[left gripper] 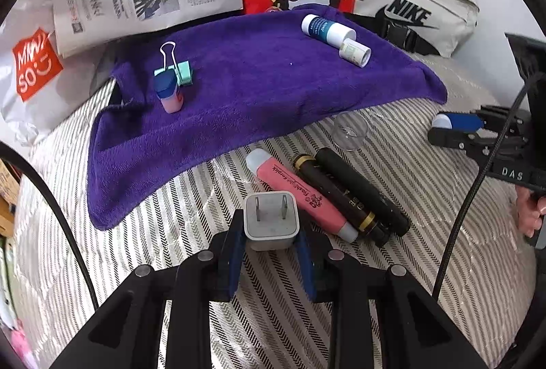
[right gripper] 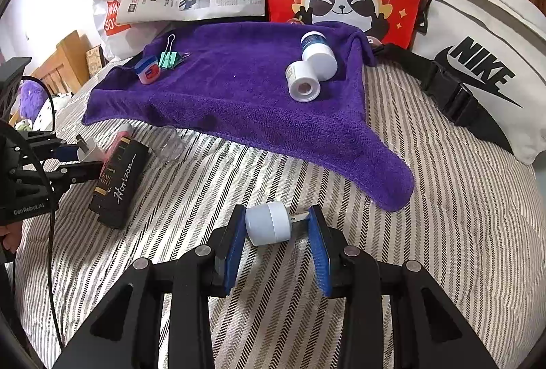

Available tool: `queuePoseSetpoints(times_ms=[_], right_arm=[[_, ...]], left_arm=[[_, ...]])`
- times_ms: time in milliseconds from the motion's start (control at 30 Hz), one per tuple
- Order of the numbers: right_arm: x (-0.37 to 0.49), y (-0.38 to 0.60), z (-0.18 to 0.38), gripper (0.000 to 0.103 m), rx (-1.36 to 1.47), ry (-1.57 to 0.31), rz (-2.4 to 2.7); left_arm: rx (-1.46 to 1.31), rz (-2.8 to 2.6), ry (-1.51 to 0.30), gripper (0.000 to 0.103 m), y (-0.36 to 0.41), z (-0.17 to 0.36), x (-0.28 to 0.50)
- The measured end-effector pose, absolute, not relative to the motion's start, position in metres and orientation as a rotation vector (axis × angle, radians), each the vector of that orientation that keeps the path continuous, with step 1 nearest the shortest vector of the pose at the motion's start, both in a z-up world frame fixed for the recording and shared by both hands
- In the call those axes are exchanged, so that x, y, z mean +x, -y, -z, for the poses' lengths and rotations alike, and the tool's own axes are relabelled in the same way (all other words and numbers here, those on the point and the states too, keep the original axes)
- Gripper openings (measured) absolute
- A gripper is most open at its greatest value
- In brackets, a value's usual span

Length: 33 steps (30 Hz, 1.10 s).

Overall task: Organize rigid objects
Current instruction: 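Grasp the white plug charger with the left gripper while the right grasps a white cap, then carry the charger over the towel with the left gripper while the right carries the cap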

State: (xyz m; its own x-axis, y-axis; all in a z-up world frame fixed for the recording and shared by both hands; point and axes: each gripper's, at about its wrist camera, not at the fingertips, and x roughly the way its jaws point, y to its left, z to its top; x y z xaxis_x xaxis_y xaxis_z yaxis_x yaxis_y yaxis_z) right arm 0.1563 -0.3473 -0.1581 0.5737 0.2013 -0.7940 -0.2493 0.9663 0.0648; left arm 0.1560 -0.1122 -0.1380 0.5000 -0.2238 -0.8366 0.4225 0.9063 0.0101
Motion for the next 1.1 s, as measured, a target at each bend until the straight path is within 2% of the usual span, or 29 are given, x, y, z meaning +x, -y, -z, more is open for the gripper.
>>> queuePoseSetpoints(times_ms=[400,733,900,1100], right_arm=[[0.174,0.344,0.103,0.036,-0.089,-0.866,-0.316],[0.229,0.334,0.038,0.036,-0.081,-0.786,-0.356],[0.263,0.331,0.033,0.036,-0.080,-0.791,-0.349],[0.288,0.340,0.055,0.036,-0.075,-0.864,-0.329]], left_arm=[[0.153,0.367,-0.944,0.027,0.089,0.115,0.158],[0.096,0.344,-0.913,0.027,0.072,0.072,0.210],[0.134,0.351,-0.865,0.027,0.079,0.042,0.245],[0.148,0.362,-0.831,0.027,0.084,0.024,0.279]])
